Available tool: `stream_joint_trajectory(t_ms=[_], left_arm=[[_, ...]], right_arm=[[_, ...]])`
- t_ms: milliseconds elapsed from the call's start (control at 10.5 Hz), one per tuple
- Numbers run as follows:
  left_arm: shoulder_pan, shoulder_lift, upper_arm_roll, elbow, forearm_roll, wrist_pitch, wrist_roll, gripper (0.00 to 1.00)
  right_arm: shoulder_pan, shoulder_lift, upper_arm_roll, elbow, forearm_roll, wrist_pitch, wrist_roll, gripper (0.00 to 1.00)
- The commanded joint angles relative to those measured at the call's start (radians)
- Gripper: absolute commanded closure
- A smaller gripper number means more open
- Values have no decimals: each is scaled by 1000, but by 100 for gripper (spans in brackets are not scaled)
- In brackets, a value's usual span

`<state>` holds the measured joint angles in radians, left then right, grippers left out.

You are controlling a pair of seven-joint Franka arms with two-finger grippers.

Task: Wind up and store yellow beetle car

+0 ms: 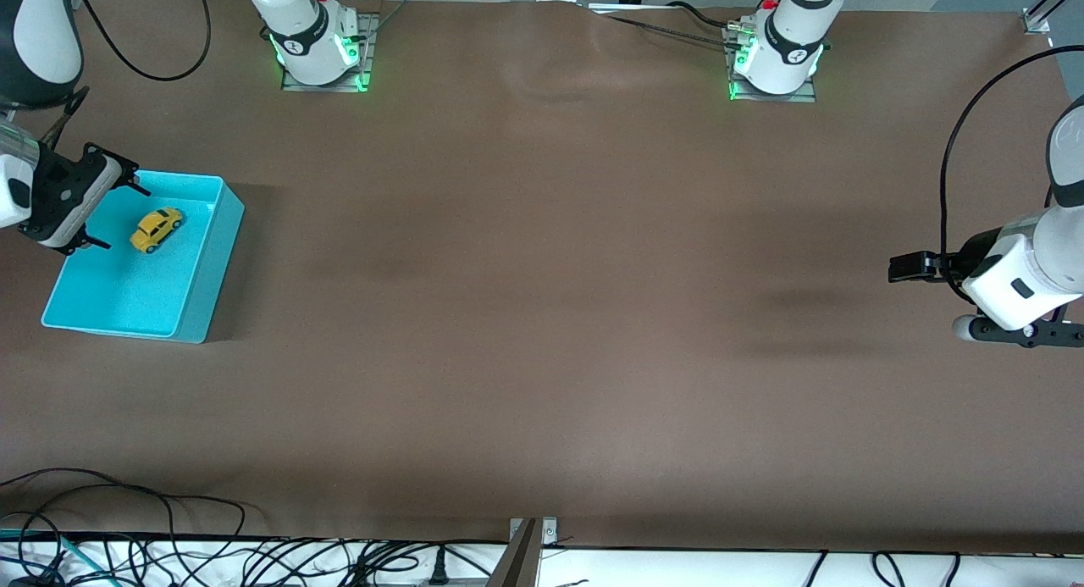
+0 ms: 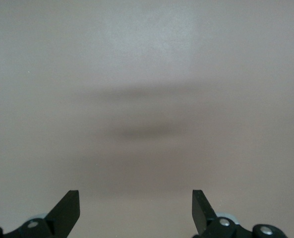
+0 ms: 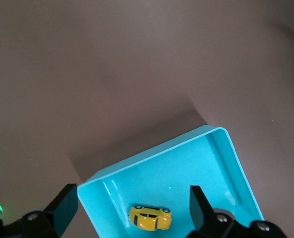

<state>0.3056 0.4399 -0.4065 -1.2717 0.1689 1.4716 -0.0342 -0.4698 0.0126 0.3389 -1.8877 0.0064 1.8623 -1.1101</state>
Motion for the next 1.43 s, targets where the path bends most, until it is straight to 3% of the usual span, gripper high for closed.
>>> stream_joint_trajectory(t_ms=[0, 382, 859, 954, 1145, 1336], left_arm=[[-5, 2, 5, 21, -8, -17, 22, 0], [-5, 2, 5, 21, -8, -17, 22, 0], [-3, 2, 5, 21, -8, -17, 22, 0], [-3, 2, 5, 21, -8, -17, 22, 0], [-3, 2, 5, 21, -8, -17, 22, 0], [-5, 2, 5, 21, -8, -17, 22, 0]], right_arm=[[109, -40, -47, 39, 15, -51, 303, 0], [247, -39, -57, 186, 11, -183, 894, 0], [309, -19, -60, 275, 0, -303, 1113, 0], [345, -16, -105, 283, -9, -308, 1113, 0], [483, -14, -257, 283, -16, -310, 1113, 0], [487, -6, -261, 283, -19, -313, 1109, 0]])
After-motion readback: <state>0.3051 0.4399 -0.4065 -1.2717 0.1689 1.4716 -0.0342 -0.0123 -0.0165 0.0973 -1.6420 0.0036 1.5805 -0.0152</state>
